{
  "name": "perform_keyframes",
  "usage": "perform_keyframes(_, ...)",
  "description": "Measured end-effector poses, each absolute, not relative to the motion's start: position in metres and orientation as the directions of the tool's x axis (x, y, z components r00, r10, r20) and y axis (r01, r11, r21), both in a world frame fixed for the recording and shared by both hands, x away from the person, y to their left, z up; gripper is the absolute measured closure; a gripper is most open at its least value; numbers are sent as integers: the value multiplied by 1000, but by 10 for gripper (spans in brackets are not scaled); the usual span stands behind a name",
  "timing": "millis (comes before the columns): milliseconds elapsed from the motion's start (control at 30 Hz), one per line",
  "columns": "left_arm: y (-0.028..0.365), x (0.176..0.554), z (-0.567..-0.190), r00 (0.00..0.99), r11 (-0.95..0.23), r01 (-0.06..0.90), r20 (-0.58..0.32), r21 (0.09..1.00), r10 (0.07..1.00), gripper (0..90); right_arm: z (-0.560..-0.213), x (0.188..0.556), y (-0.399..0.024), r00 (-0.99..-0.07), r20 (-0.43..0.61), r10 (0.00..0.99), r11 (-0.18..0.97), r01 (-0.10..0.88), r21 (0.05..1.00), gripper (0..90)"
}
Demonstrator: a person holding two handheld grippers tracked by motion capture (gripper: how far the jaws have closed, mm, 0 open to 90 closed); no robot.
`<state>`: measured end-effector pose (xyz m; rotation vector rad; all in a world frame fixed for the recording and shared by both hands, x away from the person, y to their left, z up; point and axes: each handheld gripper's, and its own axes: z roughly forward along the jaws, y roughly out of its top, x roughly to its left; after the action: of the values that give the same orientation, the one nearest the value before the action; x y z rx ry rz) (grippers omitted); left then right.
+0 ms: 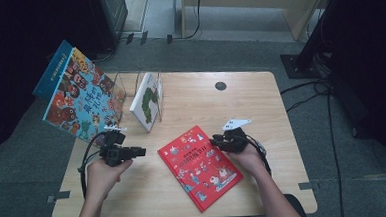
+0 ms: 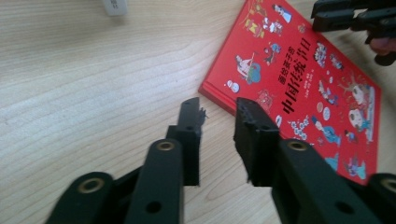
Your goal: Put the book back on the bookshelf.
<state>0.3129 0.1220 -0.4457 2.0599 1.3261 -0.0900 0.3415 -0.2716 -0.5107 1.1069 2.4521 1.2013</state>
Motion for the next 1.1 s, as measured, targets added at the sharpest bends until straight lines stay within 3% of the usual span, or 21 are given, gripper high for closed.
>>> perform_keyframes(133,117,310,-450,485,-265,829,-395,493,780,785,-511,342,-274,-695,163,700,377,554,742,835)
perform_keyframes(300,111,309,-460,490,-264,832,-422,488,763,822,-513,343,-274,-685,148,713,396,567,722,881)
perform_keyframes(767,82,307,-493,492,-294,853,-478,430,727,865,-515,341,-280,-649,210,731,362,630,687,867)
perform_keyframes(1100,68,307,-502,500,-308,853,-490,422,714,863,-516,333,-281,-646,180,742,361,610,705,848)
